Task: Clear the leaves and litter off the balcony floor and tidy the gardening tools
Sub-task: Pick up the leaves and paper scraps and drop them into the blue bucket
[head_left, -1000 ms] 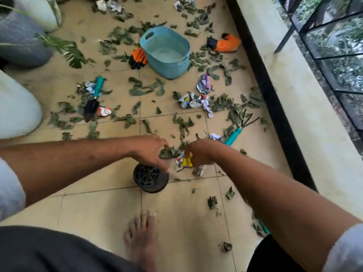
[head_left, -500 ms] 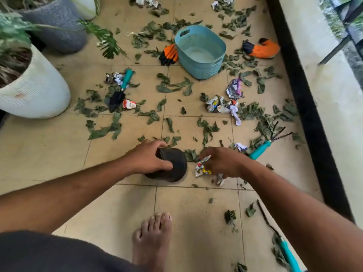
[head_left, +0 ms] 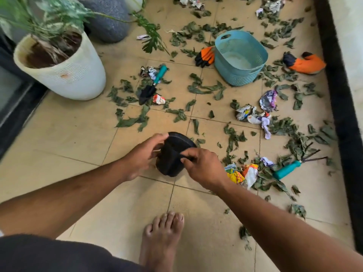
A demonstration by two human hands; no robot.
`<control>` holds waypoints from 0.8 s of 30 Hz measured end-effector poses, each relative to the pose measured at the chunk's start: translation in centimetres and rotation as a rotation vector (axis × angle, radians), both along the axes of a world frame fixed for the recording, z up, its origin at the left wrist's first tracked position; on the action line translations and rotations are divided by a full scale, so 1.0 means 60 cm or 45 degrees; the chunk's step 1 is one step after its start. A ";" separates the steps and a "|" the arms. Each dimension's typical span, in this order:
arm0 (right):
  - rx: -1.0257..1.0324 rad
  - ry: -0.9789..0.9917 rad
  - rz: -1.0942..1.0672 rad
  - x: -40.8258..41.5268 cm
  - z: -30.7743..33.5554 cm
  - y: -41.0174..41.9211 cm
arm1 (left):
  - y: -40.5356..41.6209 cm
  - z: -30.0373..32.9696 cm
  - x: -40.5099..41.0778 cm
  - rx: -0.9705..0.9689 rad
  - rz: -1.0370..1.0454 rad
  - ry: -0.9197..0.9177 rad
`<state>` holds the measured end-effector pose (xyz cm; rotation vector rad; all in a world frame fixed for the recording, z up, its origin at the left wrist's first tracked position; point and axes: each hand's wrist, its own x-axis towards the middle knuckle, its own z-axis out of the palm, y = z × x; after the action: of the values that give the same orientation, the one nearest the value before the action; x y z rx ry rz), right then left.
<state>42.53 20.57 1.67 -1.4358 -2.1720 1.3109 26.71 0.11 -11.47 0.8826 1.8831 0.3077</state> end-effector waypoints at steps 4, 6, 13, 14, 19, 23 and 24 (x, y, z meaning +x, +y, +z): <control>0.298 -0.120 0.388 -0.052 -0.014 -0.013 | -0.012 -0.048 -0.013 0.095 -0.073 0.196; 0.297 -0.115 0.528 -0.077 -0.022 -0.022 | -0.008 -0.036 0.006 0.172 0.009 0.110; 0.288 -0.101 0.810 -0.077 -0.031 -0.046 | 0.229 0.252 -0.237 0.270 0.349 -0.162; 0.276 -0.126 0.794 -0.071 -0.034 -0.041 | 0.235 0.272 -0.234 0.209 0.242 -0.103; 0.218 -0.279 0.568 -0.029 -0.049 -0.002 | 0.059 0.145 -0.007 -0.294 -0.132 -0.017; 0.189 -0.419 0.340 0.021 -0.043 0.042 | 0.026 0.048 -0.011 -0.102 -0.176 0.008; 0.169 -0.485 0.296 0.041 -0.042 0.055 | 0.028 0.049 -0.012 -0.071 -0.164 0.061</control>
<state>44.96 23.89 -0.82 -1.5172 -2.6842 0.9944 26.00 1.80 -8.53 0.9759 1.8599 0.1557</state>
